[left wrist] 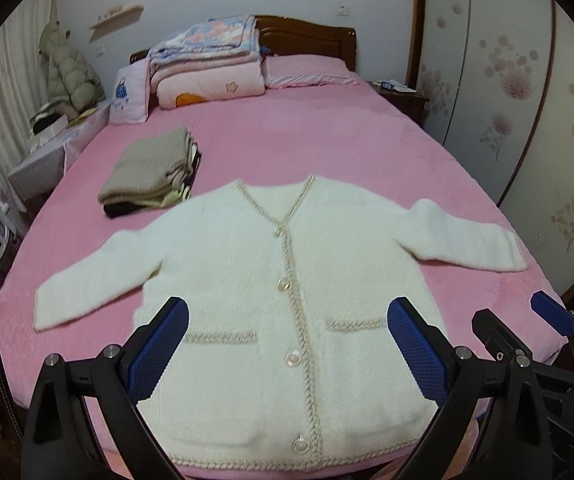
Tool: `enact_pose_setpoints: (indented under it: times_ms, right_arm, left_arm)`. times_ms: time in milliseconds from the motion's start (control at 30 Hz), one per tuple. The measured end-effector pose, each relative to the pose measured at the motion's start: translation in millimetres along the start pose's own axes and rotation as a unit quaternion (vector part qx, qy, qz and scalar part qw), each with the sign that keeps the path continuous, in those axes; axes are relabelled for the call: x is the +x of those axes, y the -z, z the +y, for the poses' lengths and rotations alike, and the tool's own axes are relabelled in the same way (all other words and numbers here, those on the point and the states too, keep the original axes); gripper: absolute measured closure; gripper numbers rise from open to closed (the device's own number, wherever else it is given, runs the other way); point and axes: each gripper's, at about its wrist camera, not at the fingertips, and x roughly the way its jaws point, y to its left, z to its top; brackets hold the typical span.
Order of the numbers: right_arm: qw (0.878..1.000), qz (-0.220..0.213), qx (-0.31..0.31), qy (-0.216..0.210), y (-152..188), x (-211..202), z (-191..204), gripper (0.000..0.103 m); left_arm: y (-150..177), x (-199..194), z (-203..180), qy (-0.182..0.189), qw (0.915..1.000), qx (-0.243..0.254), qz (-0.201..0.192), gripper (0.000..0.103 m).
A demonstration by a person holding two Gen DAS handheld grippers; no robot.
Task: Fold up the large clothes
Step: 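Grasp the cardigan sleeve cuff with the right tool and lift it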
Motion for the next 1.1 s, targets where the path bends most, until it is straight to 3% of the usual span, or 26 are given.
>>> enact_pose_setpoints:
  times_ms: [300, 533, 667, 867, 1000, 1100]
  right_arm:
    - [0.997, -0.043, 0.045, 0.039, -31, -6, -76, 0.011]
    - [0.992, -0.062, 0.083, 0.077, -55, -4, -150, 0.011]
    - [0.987, -0.064, 0.108, 0.096, -65, 4, -194, 0.011]
    - [0.983, -0.051, 0.148, 0.091, -66, 37, -261, 0.014]
    - [0.979, -0.019, 0.186, 0.080, -56, 75, -306, 0.024]
    - [0.973, 0.014, 0.221, 0.063, -42, 108, -340, 0.031]
  left_arm:
    - [-50, 5, -61, 0.037, 0.9977, 0.022, -0.052, 0.003]
    - [-83, 25, -131, 0.051, 0.9930, 0.058, -0.090, 0.003]
    - [-96, 56, -172, 0.064, 0.9914, 0.084, -0.077, 0.003]
    - [-101, 121, -239, 0.077, 0.9881, 0.125, -0.046, 0.003]
    - [-96, 167, -275, 0.108, 0.9858, 0.128, -0.014, 0.003]
    - [-88, 204, -296, 0.102, 0.9872, 0.123, 0.006, 0.003]
